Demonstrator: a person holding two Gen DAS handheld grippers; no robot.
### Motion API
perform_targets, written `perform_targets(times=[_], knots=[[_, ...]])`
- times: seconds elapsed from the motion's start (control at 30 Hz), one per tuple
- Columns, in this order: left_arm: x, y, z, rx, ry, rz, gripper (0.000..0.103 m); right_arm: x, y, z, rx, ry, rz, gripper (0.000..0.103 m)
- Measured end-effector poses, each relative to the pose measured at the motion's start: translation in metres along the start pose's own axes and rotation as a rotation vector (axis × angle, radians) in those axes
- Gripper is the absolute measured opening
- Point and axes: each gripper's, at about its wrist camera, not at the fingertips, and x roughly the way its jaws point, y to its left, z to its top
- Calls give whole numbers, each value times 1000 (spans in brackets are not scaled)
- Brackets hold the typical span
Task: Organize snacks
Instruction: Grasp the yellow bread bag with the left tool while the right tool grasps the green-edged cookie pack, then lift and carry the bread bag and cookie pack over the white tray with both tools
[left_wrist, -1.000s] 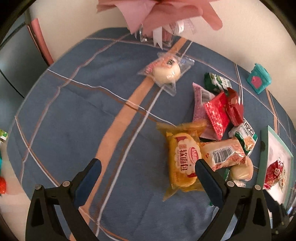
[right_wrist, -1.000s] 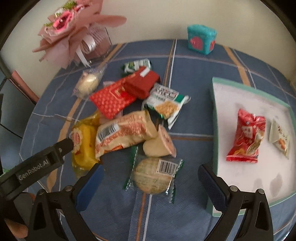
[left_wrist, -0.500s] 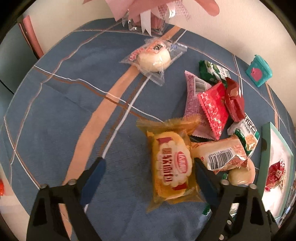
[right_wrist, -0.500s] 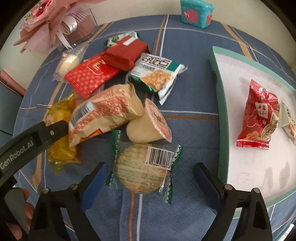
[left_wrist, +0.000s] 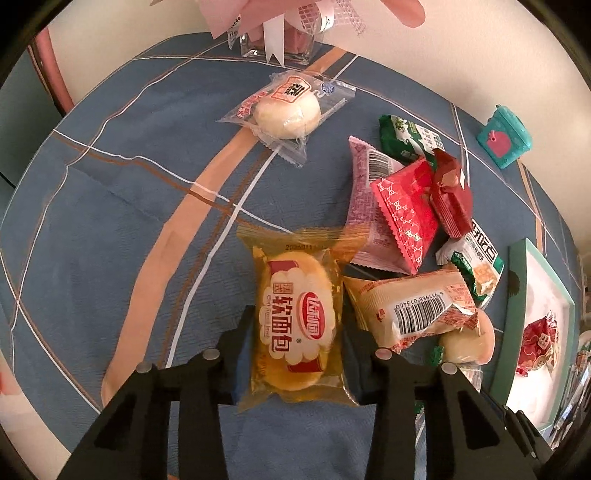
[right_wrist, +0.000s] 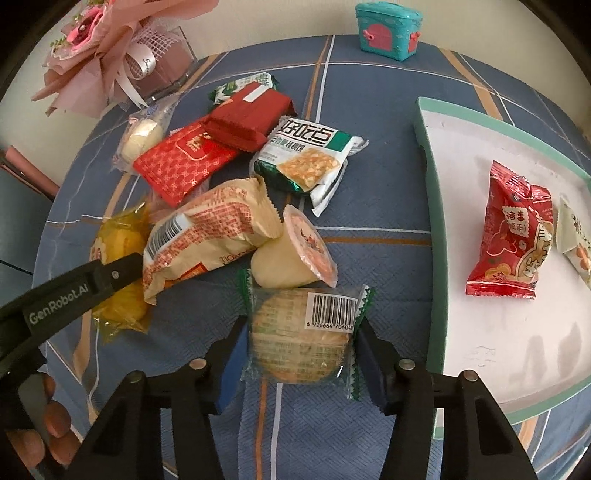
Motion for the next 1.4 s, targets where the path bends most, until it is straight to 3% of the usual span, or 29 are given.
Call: perform_targets(times=[0.27, 0.63, 0.83, 1.13, 1.4], knots=[[-21, 6, 0, -13, -46, -14, 41, -15, -12, 8, 14, -28, 24, 57], [-64, 13, 3, -17, -154, -28, 41, -59, -11, 12, 35, -137, 54, 57], [-70, 10, 0, -9, -171, -31, 41, -64, -12, 15, 47, -136, 56, 57], [-70, -19, -7, 38, -169, -34, 41, -68, -40, 15, 104, -138, 49, 57], [-71, -69, -23, 132, -166, -63, 41, -78, -81, 14, 203, -156, 25, 57]])
